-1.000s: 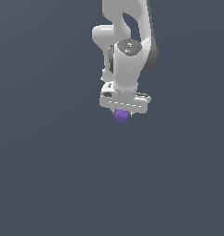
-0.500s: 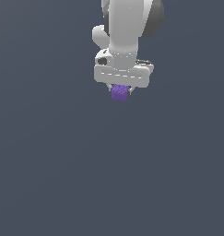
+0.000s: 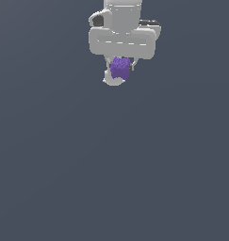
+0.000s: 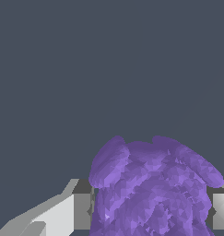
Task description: Pick up the object and move it to a goal position.
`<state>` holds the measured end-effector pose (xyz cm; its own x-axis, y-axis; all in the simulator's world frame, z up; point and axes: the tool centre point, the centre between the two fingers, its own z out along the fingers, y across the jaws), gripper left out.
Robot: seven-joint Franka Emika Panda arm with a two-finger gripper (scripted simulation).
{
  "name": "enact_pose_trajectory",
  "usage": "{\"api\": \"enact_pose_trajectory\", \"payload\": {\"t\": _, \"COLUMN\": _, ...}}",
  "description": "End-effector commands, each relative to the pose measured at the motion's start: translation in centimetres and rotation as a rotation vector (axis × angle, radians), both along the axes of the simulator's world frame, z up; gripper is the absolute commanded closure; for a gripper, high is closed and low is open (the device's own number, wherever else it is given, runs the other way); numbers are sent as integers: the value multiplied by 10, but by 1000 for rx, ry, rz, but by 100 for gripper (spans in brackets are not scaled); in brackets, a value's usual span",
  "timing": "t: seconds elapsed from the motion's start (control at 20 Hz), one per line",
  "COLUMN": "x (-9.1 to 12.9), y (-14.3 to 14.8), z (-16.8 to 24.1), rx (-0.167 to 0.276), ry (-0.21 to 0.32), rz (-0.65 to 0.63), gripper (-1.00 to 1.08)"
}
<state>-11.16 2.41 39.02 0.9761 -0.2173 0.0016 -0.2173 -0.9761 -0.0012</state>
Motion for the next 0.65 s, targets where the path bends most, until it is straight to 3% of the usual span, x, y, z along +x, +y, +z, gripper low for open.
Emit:
{"api": "enact_pose_trajectory", "payload": {"t": 0.0, "x": -5, "y": -2, "z": 18, "rx": 0, "ry": 2, "rz": 0, "gripper": 108}}
{"api": "enact_pose_trajectory", "payload": {"t": 0.6, "x": -11, "y": -7, "z": 55, "rx": -1, "ry": 2, "rz": 0, "gripper": 108}}
